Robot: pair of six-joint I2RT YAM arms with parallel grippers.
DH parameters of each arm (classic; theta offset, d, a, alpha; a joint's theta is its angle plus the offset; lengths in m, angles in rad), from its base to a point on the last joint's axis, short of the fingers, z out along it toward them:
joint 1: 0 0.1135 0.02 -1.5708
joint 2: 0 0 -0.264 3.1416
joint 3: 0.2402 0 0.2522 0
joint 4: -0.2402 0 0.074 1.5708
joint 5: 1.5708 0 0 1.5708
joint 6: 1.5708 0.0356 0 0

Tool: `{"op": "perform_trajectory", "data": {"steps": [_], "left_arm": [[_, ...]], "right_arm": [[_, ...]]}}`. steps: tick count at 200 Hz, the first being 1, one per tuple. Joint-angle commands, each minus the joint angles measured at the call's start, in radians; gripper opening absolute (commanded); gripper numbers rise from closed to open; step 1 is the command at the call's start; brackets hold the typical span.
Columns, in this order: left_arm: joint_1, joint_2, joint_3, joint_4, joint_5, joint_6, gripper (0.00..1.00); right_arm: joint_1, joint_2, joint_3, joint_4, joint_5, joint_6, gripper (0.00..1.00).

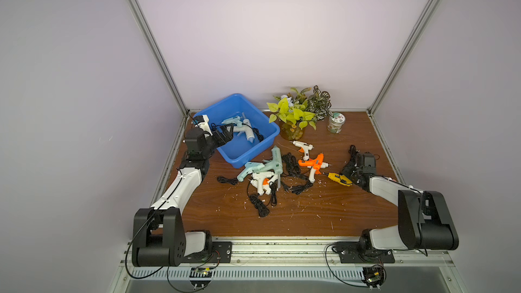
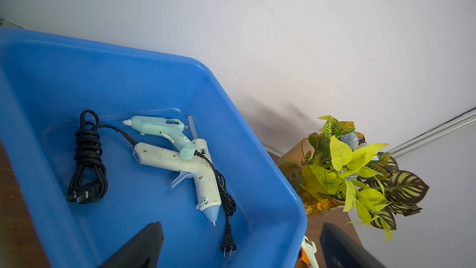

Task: Put the hot melt glue gun into the storage box
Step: Pick up the hot melt adhesive gun from the center of the board.

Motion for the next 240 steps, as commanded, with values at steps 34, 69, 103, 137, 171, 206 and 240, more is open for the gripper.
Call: {"op": "perform_trajectory", "data": {"steps": [34, 69, 103, 137, 171, 206, 240], "left_arm": [[0.009, 0.009, -0.012, 0.024, 0.021, -0.007, 1.0], [-0.018, 0.009, -0.005, 0.004, 0.025, 0.009, 1.0], [-0.145, 0.017, 0.031, -0.05, -0.001, 0.083, 1.0], [-0.306, 0.058, 0.06, -0.049, 0.016, 0.141, 1.0], [-0.505, 0.137, 0.096, -0.04, 0.028, 0.204, 1.0], [-0.66, 0.238, 0.148, 0.012, 0.107, 0.243, 1.0], [-0.709, 0.319, 0.211, -0.02, 0.159, 0.273, 1.0]], "right_arm": [[0.03, -0.019, 0.001, -0.013, -0.031, -0.034, 0.0], [0.067, -0.155, -0.011, -0.014, -0.015, -0.077, 0.0], [0.111, -0.309, 0.006, -0.068, 0.037, -0.114, 0.0], [0.147, -0.432, 0.039, -0.1, 0.012, -0.138, 0.0], [0.193, -0.487, 0.057, -0.047, -0.079, -0.125, 0.0], [0.267, -0.467, 0.07, 0.037, -0.128, -0.09, 0.0], [0.349, -0.432, 0.099, 0.091, -0.126, -0.083, 0.0]]}}
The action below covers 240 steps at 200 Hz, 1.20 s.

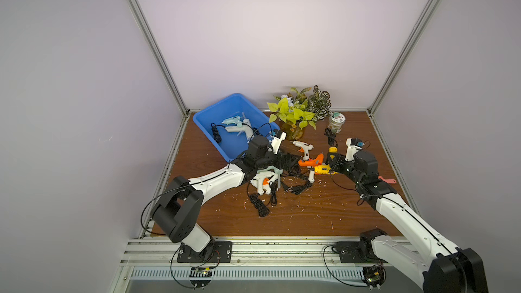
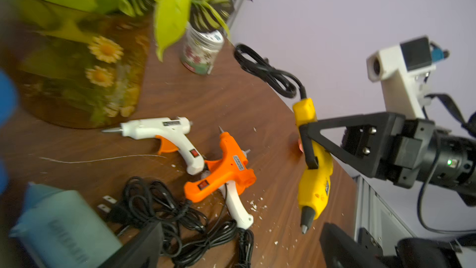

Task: Put the hot melt glue gun into the storage box
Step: Pick up the hot melt adhesive gun from the center of the board.

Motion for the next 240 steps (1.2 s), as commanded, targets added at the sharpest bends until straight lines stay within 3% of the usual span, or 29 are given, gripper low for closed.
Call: {"op": "perform_trajectory", "data": {"steps": [1, 71, 126, 152, 227, 240], "left_arm": [[-0.019, 0.03, 0.052, 0.003, 0.065, 0.05, 1.0], [-0.057, 0.106, 0.116, -0.067, 0.207, 0.075, 1.0], [-0.079, 0.124, 0.126, -0.117, 0.246, 0.108, 0.9], [-0.082, 0.119, 0.117, -0.118, 0.249, 0.114, 0.78], [-0.083, 0.075, 0.061, -0.028, 0.229, 0.05, 0.07], [-0.083, 0.048, 0.038, -0.011, 0.214, 0.044, 0.01]], "right_arm": [[0.05, 0.013, 0.074, 0.126, -0.023, 0.013, 0.0], [0.158, 0.075, 0.111, 0.181, 0.035, -0.003, 0.0], [0.216, 0.067, 0.102, 0.192, 0.098, -0.003, 0.0], [0.232, 0.061, 0.093, 0.197, 0.105, 0.003, 0.0], [0.256, 0.023, 0.06, 0.133, 0.128, -0.001, 0.0], [0.256, 0.003, 0.048, 0.12, 0.128, -0.006, 0.14]]}}
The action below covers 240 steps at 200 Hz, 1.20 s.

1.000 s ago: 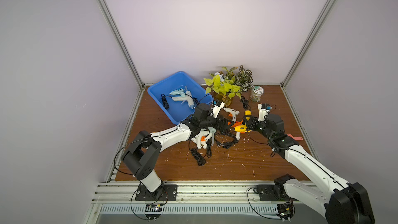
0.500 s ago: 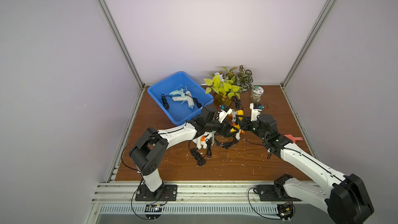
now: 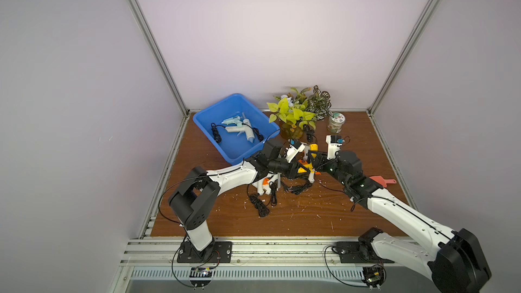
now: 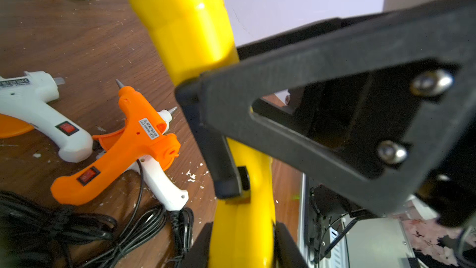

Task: Put the hot melt glue gun into the storage box
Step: Pick up the hot melt adhesive gun from the center of the board, then place the hot melt adhesive gun in the storage box.

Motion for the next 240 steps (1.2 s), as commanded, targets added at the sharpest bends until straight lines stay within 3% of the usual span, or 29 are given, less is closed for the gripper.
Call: {"op": "perform_trajectory", "data": {"steps": [1, 11, 28, 66, 89, 149, 207, 240], "left_arm": [[-0.009, -0.062, -0.038, 0.059, -0.038, -0.016, 0.01], [-0.007, -0.085, -0.054, 0.063, -0.05, -0.016, 0.01], [-0.008, -0.127, -0.083, 0.069, -0.069, -0.021, 0.01], [-0.007, -0.263, -0.151, 0.04, -0.179, -0.01, 0.01], [0.027, -0.36, -0.187, 0.013, -0.236, -0.02, 0.01], [0.267, -0.513, -0.193, -0.111, -0.324, -0.051, 0.0], [0.542, -0.439, -0.163, -0.087, -0.27, -0.093, 0.01], [0.634, -0.329, -0.131, -0.044, -0.222, -0.104, 0.01]], "right_arm": [[0.006, -0.057, -0.004, 0.015, 0.022, -0.004, 0.15], [0.006, -0.077, -0.013, 0.008, 0.02, -0.009, 0.29], [0.006, -0.113, -0.021, -0.005, 0.031, -0.017, 0.63], [0.006, -0.197, -0.025, -0.03, 0.056, -0.052, 0.99], [0.006, -0.243, -0.02, -0.061, 0.098, -0.063, 0.99], [0.006, -0.315, -0.04, -0.112, 0.219, -0.037, 0.99], [0.006, -0.265, 0.0, -0.189, 0.282, -0.031, 0.99], [0.006, -0.25, -0.007, -0.179, 0.284, -0.024, 1.0]]}}
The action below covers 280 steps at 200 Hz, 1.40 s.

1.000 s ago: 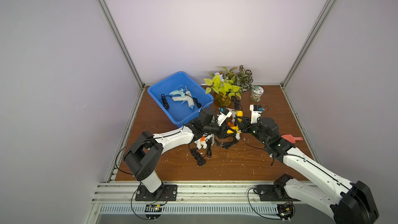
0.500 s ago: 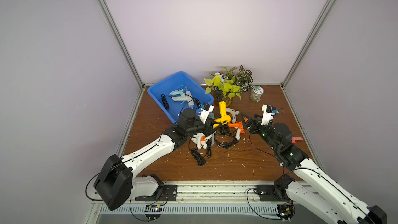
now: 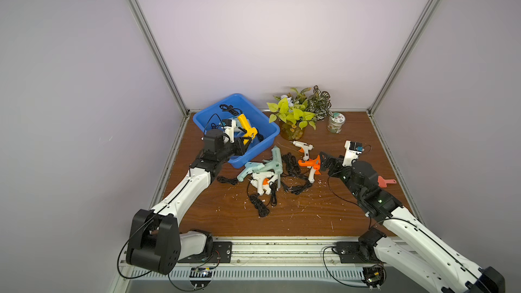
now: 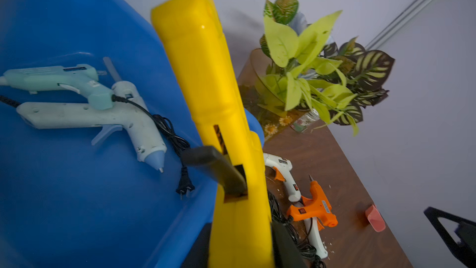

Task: Put the hot melt glue gun into the storage box
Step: Place the hot melt adhesive gun in the storage box.

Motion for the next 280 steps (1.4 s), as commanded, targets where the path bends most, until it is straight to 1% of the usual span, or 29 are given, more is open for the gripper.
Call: {"op": "perform_trajectory", "data": {"steps": [1, 53, 75, 88, 101, 116, 148, 173, 184, 205, 220, 233, 238, 244, 250, 253, 258, 269, 280], "left_arm": [[0.054, 0.057, 0.053, 0.073, 0.052, -0.01, 0.0], [0.065, 0.282, 0.218, 0.038, 0.03, -0.018, 0.01], [0.066, 0.372, 0.272, 0.041, 0.064, -0.031, 0.04], [0.065, 0.418, 0.296, 0.058, 0.104, -0.043, 0.08], [0.066, 0.461, 0.318, 0.075, 0.138, -0.055, 0.12], [0.064, 0.506, 0.345, 0.077, 0.155, -0.065, 0.13], [0.064, 0.6, 0.413, 0.029, 0.147, -0.058, 0.15], [0.065, 0.654, 0.443, 0.006, 0.15, -0.058, 0.18], [0.065, 0.662, 0.444, 0.003, 0.142, -0.056, 0.22], [0.064, 0.661, 0.437, -0.007, 0.112, -0.05, 0.37], [0.064, 0.65, 0.43, -0.017, 0.084, -0.042, 0.5], [0.064, 0.632, 0.421, -0.02, 0.055, -0.037, 0.55], [0.065, 0.625, 0.416, -0.022, 0.043, -0.038, 0.56], [0.066, 0.612, 0.411, -0.023, 0.028, -0.036, 0.59], [0.065, 0.599, 0.405, -0.024, 0.013, -0.035, 0.61], [0.065, 0.592, 0.402, -0.025, 0.005, -0.034, 0.62], [0.065, 0.579, 0.396, -0.026, -0.007, -0.033, 0.64], [0.065, 0.544, 0.381, -0.03, -0.042, -0.032, 0.68], [0.065, 0.505, 0.362, -0.031, -0.078, -0.031, 0.74]], "right_arm": [[0.0, 0.003, 0.038, 0.014, 0.033, 0.007, 0.99], [0.0, 0.014, 0.051, 0.008, 0.041, 0.007, 1.0], [0.0, 0.017, 0.055, 0.006, 0.046, 0.005, 0.99], [0.0, 0.028, 0.068, -0.008, 0.055, 0.008, 0.99], [0.0, 0.051, 0.088, -0.031, 0.065, 0.012, 0.99], [0.0, 0.084, 0.11, -0.051, 0.067, 0.014, 0.99], [-0.001, 0.153, 0.133, -0.067, 0.055, 0.026, 0.99], [0.0, 0.197, 0.14, -0.09, 0.078, 0.046, 0.99], [-0.001, 0.213, 0.144, -0.104, 0.087, 0.055, 0.99], [-0.009, 0.231, 0.138, -0.105, 0.075, 0.078, 0.99], [-0.03, 0.245, 0.129, -0.094, 0.034, 0.1, 0.99], [-0.058, 0.251, 0.113, -0.069, -0.02, 0.127, 0.99], [-0.071, 0.252, 0.103, -0.055, -0.047, 0.136, 0.98], [-0.084, 0.253, 0.091, -0.035, -0.079, 0.148, 0.94], [-0.104, 0.254, 0.076, -0.014, -0.113, 0.162, 0.86], [-0.113, 0.254, 0.07, -0.001, -0.131, 0.169, 0.84], [-0.127, 0.254, 0.055, 0.018, -0.159, 0.187, 0.84], [-0.158, 0.253, 0.026, 0.066, -0.224, 0.219, 0.9], [-0.184, 0.253, -0.004, 0.117, -0.277, 0.251, 0.92]]}}
